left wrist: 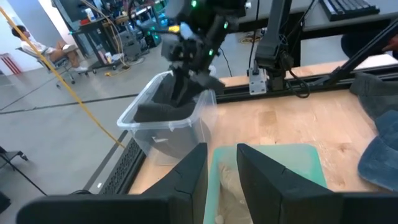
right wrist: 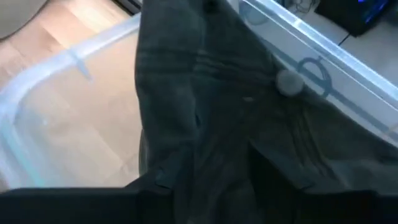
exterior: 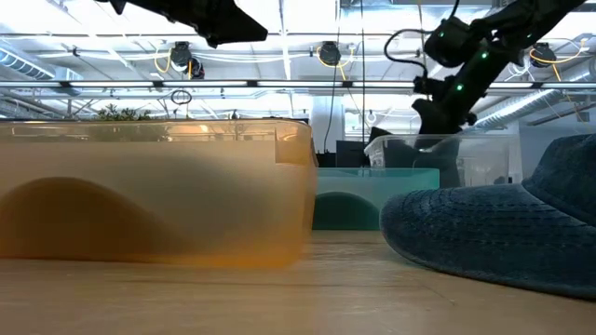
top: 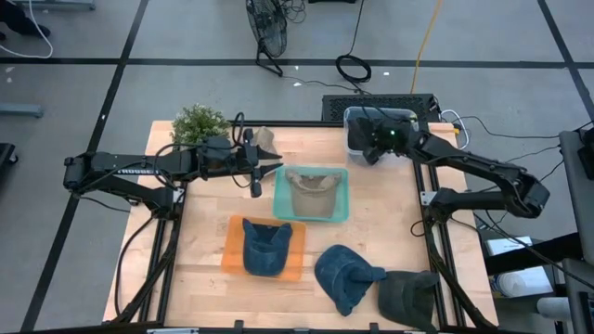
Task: Pick & Place hat
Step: Put the left black cap into the transparent bin
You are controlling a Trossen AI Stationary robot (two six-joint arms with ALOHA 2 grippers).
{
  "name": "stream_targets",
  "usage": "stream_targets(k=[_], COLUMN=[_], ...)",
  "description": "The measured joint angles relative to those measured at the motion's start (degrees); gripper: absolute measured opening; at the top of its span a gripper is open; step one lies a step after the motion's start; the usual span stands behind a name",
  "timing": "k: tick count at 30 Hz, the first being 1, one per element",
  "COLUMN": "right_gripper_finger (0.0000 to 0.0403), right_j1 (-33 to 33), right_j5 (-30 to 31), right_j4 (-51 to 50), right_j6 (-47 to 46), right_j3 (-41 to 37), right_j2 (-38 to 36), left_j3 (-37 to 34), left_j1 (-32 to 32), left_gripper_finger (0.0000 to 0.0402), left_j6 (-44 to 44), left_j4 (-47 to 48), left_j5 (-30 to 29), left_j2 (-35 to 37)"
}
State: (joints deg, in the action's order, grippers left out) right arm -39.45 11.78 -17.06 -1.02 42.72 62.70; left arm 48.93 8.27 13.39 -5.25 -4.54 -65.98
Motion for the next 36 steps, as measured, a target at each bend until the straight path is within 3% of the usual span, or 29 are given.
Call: stream_targets(k=[5,17,22,28,36], right_gripper_finger=[0.0103,0.0073,0.0073,0.0073,0.0073], right_j1=[-4.3,-10.7,-11.2,-11.1,-11.1], right_j5=[-9.8,-18.0,-22.0,-22.6,-22.5], right_j4=[0.3,-17.4,-24.9,-29.1,-23.9], right_j6=[-3.1,-0.9,0.4,2.0,2.2], right_j3=[3.2,19.3,22.3,22.5,22.4], right_j2=[5.8,14.9,18.6,23.6,25.2], left_j3=[0.0,0.0,0.0,0.0,0.0], left_j1=[0.0,0.3,0.8,0.8,0.8], left_gripper_finger=[0.0097,0.0097,0.0097,0.0097,0.0097], left_j6=[-0.1,1.6,1.5,1.5,1.8], left_j4=[-2.4,-0.8,0.1,0.2,0.2], left_j5=[0.0,-0.1,-0.6,-0.6,-0.6], left_j2=[0.0,0.0,0.0,0.0,0.0])
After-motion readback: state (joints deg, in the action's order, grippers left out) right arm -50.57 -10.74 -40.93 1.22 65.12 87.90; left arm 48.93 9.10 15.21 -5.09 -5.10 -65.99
